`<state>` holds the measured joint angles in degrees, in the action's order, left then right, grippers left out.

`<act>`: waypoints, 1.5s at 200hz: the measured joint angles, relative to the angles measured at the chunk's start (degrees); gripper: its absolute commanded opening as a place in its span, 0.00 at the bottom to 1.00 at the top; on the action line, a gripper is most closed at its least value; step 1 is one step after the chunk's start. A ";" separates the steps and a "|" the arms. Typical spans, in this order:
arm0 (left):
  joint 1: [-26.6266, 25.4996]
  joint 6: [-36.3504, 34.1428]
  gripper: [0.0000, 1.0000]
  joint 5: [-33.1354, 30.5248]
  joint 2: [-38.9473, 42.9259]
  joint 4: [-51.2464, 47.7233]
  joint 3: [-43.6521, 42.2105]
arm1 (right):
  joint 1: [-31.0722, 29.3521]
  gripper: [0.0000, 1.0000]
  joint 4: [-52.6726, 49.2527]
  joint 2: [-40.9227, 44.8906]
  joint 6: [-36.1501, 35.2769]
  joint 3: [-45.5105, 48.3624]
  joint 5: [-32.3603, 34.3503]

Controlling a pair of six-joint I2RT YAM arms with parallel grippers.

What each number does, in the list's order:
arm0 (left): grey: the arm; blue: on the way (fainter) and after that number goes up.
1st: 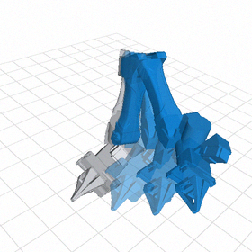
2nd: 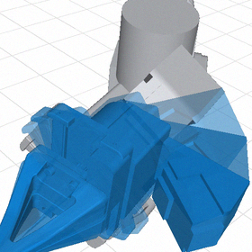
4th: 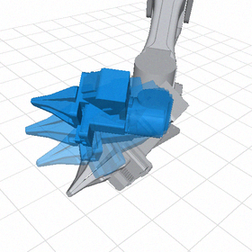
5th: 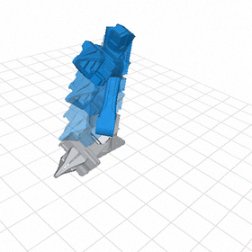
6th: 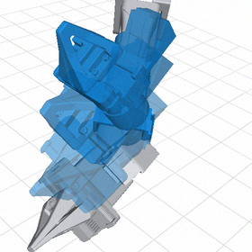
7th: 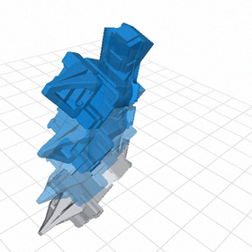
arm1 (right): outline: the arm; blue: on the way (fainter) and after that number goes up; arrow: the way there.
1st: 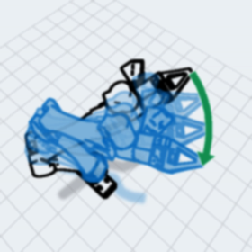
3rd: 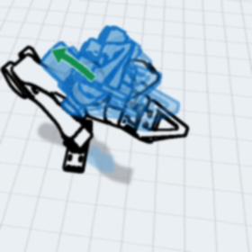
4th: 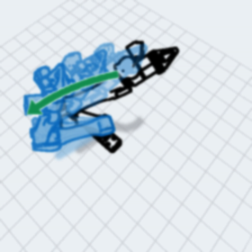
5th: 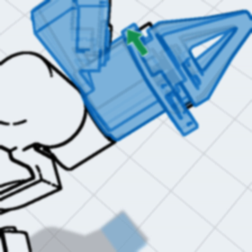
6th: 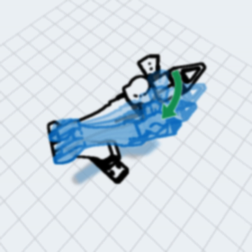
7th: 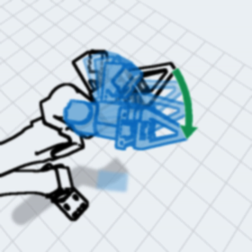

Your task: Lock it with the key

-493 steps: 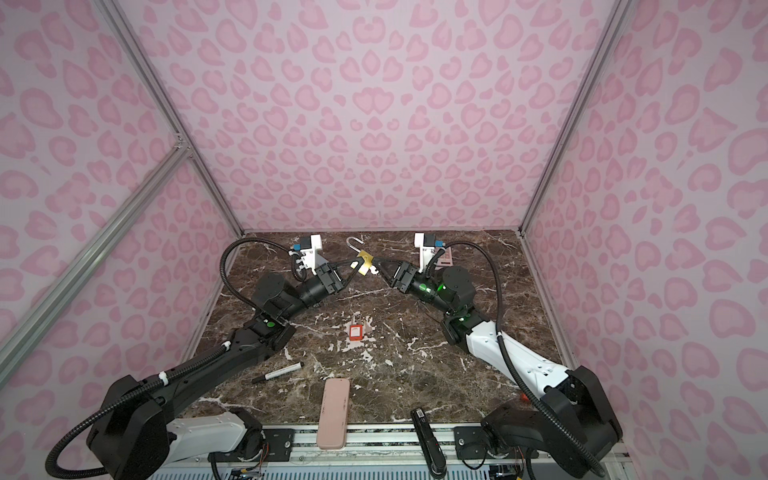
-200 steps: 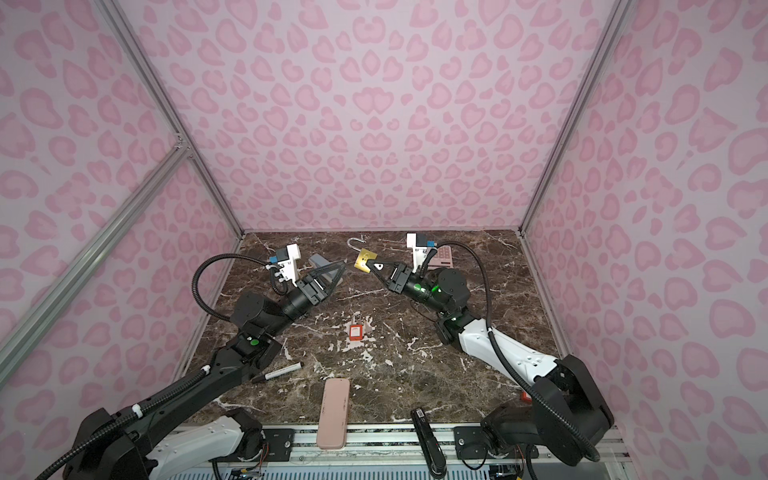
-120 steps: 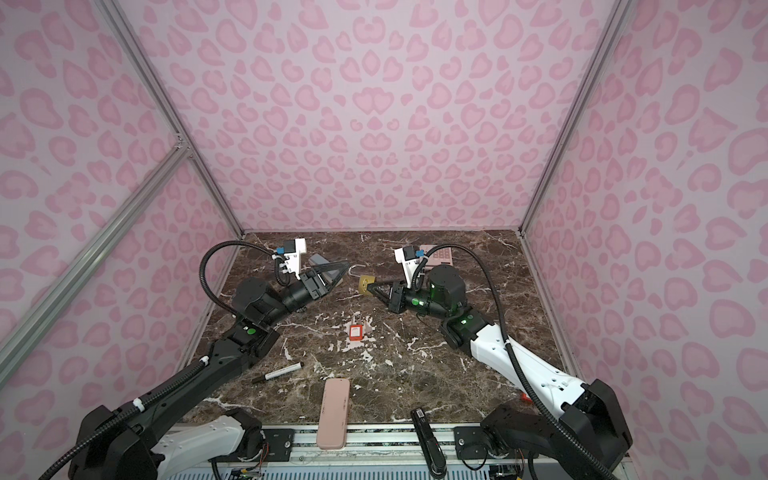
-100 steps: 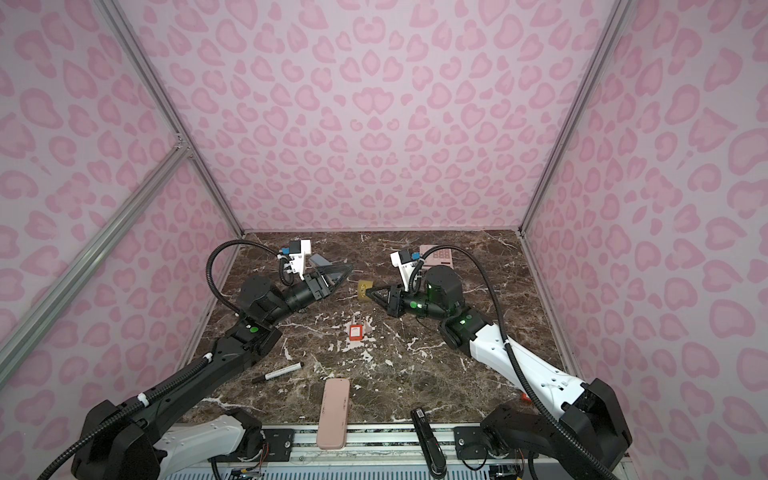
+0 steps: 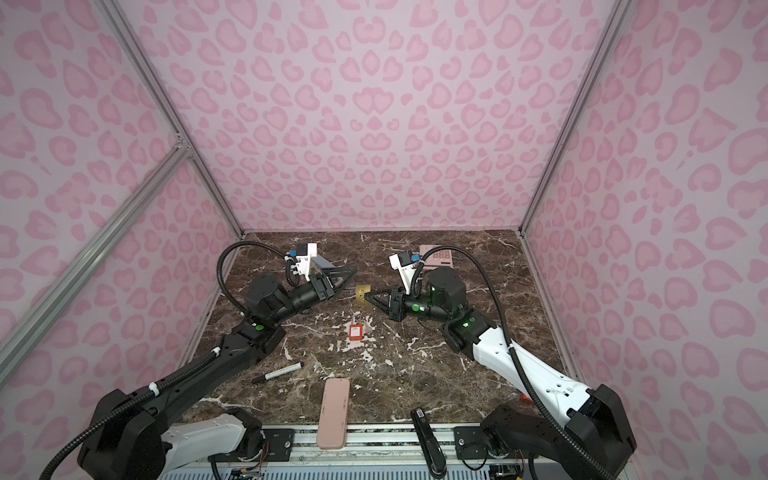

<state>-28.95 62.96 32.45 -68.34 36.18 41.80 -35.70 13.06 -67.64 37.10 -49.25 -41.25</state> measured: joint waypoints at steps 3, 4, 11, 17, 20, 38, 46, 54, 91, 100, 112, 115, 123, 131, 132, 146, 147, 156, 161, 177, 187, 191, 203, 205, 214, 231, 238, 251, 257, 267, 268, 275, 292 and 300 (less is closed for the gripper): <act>0.00 0.00 0.72 0.11 0.02 0.00 -0.04 | 0.11 0.00 0.26 0.00 0.31 0.04 -0.11; 0.00 0.00 0.72 0.11 0.02 0.00 -0.04 | 0.13 0.00 0.33 0.00 0.35 0.07 -0.13; 0.00 0.00 0.70 0.15 0.07 -0.02 -0.24 | 0.35 0.00 0.90 0.00 0.85 0.22 -0.33; 0.00 0.00 0.70 0.15 0.15 -0.02 -0.48 | 0.59 0.00 1.27 0.00 0.87 0.31 -0.37; 0.00 0.00 0.69 0.15 0.24 -0.04 -0.66 | 0.63 0.00 1.46 -0.02 0.92 0.33 -0.37; -0.02 0.04 0.65 0.17 0.74 -0.22 -1.22 | 1.57 0.00 3.56 -0.15 2.12 0.81 -0.85; -0.02 0.04 0.62 0.17 1.03 -0.26 -1.46 | 2.10 0.00 4.70 -0.17 3.06 1.27 -1.20; -0.02 0.07 0.58 0.20 1.27 -0.24 -1.75 | 2.49 0.00 5.55 -0.20 3.67 1.66 -1.20; -0.04 0.22 0.41 0.17 1.49 -0.26 -2.43 | 3.45 0.00 8.61 -0.20 5.84 2.51 -1.64; -0.04 0.39 0.37 0.17 1.49 -0.28 -2.45 | 3.58 0.00 9.14 -0.17 6.14 2.75 -1.77; -0.02 0.37 0.30 0.15 1.49 -0.31 -2.45 | 3.82 0.00 9.75 -0.17 6.91 2.86 -1.86; -0.02 0.39 0.29 0.15 1.49 -0.31 -2.45 | 3.87 0.00 9.81 -0.17 6.91 2.86 -1.86; -0.04 0.37 0.28 0.17 1.51 -0.31 -2.45 | 3.96 0.00 9.94 -0.17 7.13 2.89 -1.84; -0.04 0.37 0.26 0.17 1.51 -0.31 -2.47 | 4.11 0.00 10.08 -0.17 7.48 2.93 -1.84; -0.04 0.37 0.27 0.17 1.51 -0.31 -2.47 | 4.13 0.00 10.10 -0.17 7.50 2.95 -1.84; -0.04 0.37 0.26 0.20 1.55 -0.31 -2.62 | 4.33 0.00 10.21 -0.17 8.24 3.04 -1.86; -0.04 0.37 0.26 0.20 1.57 -0.31 -2.64 | 4.33 0.00 10.21 -0.17 8.31 3.04 -1.86; -0.04 0.37 0.24 0.20 1.66 -0.35 -2.69 | 4.46 0.00 10.23 -0.17 8.39 3.08 -1.92; -0.04 0.39 0.23 0.17 1.70 -0.35 -2.71 | 4.48 0.00 10.27 -0.20 8.39 3.08 -2.05; -0.04 0.37 0.17 0.17 1.86 -0.35 -2.80 | 4.55 0.00 11.13 -0.44 8.94 3.08 -2.21; -0.04 0.37 0.12 0.15 1.90 -0.35 -2.82 | 4.57 0.00 11.45 -0.66 9.29 3.08 -2.23; -0.04 0.37 0.10 0.15 1.92 -0.35 -2.86 | 4.59 0.00 11.54 -0.79 9.60 3.08 -2.25; -0.02 0.46 0.05 0.22 2.05 -0.33 -2.95 | 4.72 0.00 11.93 -1.11 10.45 3.08 -2.36; 0.00 0.46 0.04 0.24 2.10 -0.26 -2.95 | 4.76 0.00 12.07 -1.22 10.75 3.08 -2.49; 0.02 0.61 0.04 0.24 2.25 0.00 -2.95 | 4.98 0.00 12.92 -1.73 11.76 3.08 -3.02; 0.11 0.61 0.04 0.00 2.32 0.17 -2.97 | 5.16 0.00 14.75 -2.78 13.60 3.08 -3.80; 0.13 0.55 0.04 -0.20 2.32 0.07 -2.97 | 5.18 0.00 15.32 -3.15 14.36 3.08 -4.02; 0.13 0.26 0.04 -0.61 2.49 -0.11 -2.97 | 5.29 0.00 16.41 -3.89 15.96 2.97 -4.55; 0.13 0.09 0.04 -0.90 2.69 -0.15 -2.97 | 5.31 0.00 17.18 -4.24 16.68 2.95 -4.81; 0.13 -0.26 0.04 -1.31 3.10 -0.22 -3.02 | 5.35 0.00 18.51 -4.81 18.10 2.84 -5.33; 0.13 -0.26 0.04 -1.36 3.15 -0.22 -3.02 | 5.35 0.00 18.78 -4.92 18.25 2.82 -5.40; 0.13 -0.59 0.04 -1.66 3.43 -0.17 -3.10 | 5.40 0.00 19.96 -5.38 19.37 2.78 -5.84; 0.13 -1.11 0.04 -2.27 3.85 -0.07 -3.23 | 5.42 0.00 22.43 -6.43 21.66 2.78 -6.60; 0.13 -1.29 0.04 -2.58 3.85 0.04 -3.23 | 5.44 0.00 23.47 -6.88 22.67 2.78 -6.73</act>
<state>-28.82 61.67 29.87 -64.49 36.23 38.57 -30.26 36.53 -74.52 59.77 -46.48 -47.99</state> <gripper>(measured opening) 0.092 0.148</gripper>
